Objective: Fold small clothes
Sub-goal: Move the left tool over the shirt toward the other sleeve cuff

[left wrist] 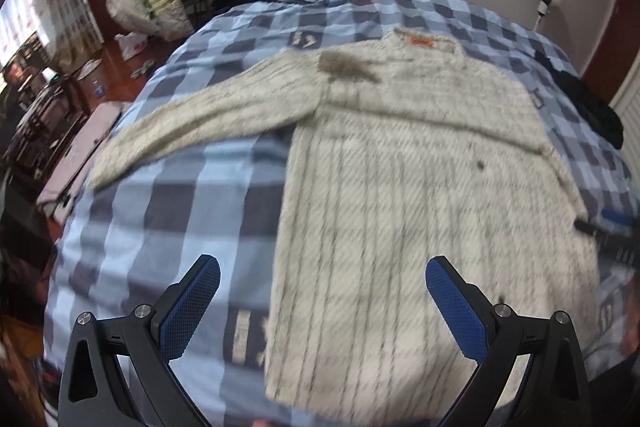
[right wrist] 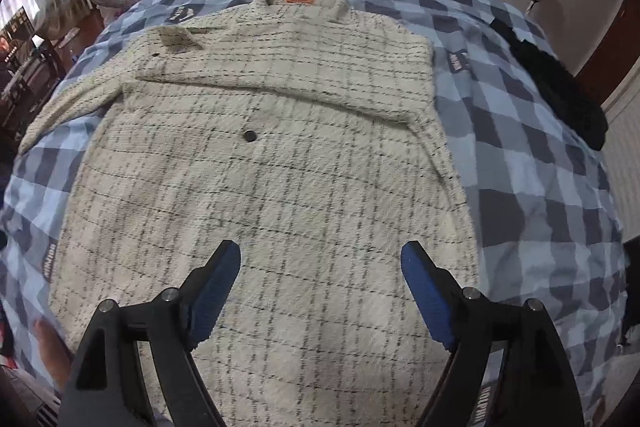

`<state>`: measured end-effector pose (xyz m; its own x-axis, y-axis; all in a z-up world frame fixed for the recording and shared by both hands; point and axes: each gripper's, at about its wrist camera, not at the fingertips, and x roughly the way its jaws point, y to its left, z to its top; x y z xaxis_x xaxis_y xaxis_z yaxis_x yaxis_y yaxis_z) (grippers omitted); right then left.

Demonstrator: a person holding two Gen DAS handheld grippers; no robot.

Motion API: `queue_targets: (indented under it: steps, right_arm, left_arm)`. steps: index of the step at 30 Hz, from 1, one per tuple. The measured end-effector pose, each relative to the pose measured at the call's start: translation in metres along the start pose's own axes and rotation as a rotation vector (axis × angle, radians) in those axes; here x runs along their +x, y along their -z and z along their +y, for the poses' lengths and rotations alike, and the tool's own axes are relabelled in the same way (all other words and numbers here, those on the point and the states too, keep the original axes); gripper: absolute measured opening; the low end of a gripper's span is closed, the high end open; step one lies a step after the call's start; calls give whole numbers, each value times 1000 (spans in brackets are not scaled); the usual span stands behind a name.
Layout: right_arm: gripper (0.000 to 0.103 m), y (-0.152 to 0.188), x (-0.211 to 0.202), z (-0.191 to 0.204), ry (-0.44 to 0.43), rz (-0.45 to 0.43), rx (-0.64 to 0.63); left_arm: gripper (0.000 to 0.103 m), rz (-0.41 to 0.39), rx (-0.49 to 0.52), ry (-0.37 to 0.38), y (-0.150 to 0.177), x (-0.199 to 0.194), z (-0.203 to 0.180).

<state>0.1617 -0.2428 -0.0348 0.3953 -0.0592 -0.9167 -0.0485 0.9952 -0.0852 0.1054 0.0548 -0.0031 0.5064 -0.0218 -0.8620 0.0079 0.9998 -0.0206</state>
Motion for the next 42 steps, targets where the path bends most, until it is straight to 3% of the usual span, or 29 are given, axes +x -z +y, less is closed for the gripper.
queue_targets:
  steps: [5, 9, 15, 21, 24, 27, 28, 34, 38, 42]
  right_arm:
    - [80, -3, 11, -7, -59, 40, 69]
    - [80, -6, 28, -13, -126, 92, 131]
    - [80, -10, 47, -14, -131, 129, 148]
    - [80, -15, 60, -7, -113, 144, 114]
    - [80, -16, 66, -6, -111, 156, 98]
    - [80, -16, 71, -10, -122, 177, 110]
    - [80, -16, 72, -12, -130, 182, 119]
    - [80, -14, 73, -15, -150, 188, 142]
    - [80, -14, 72, -14, -150, 188, 143]
    - [80, -16, 72, -12, -148, 181, 137]
  left_arm:
    - [103, 43, -38, 76, -94, 43, -11]
    - [103, 134, -148, 87, -172, 109, -9]
    - [103, 136, -284, 20, -239, 196, 14]
    - [103, 221, -393, -5, -245, 278, 33]
    - [103, 211, -339, -18, -238, 296, 26]
    - [103, 253, -252, -141, -222, 312, 19]
    - [103, 257, -232, -152, -218, 316, 18]
    - [103, 224, -232, -105, -216, 314, 30]
    - [103, 149, -242, -137, -229, 295, 38]
    - [103, 122, -173, -198, -237, 287, 31]
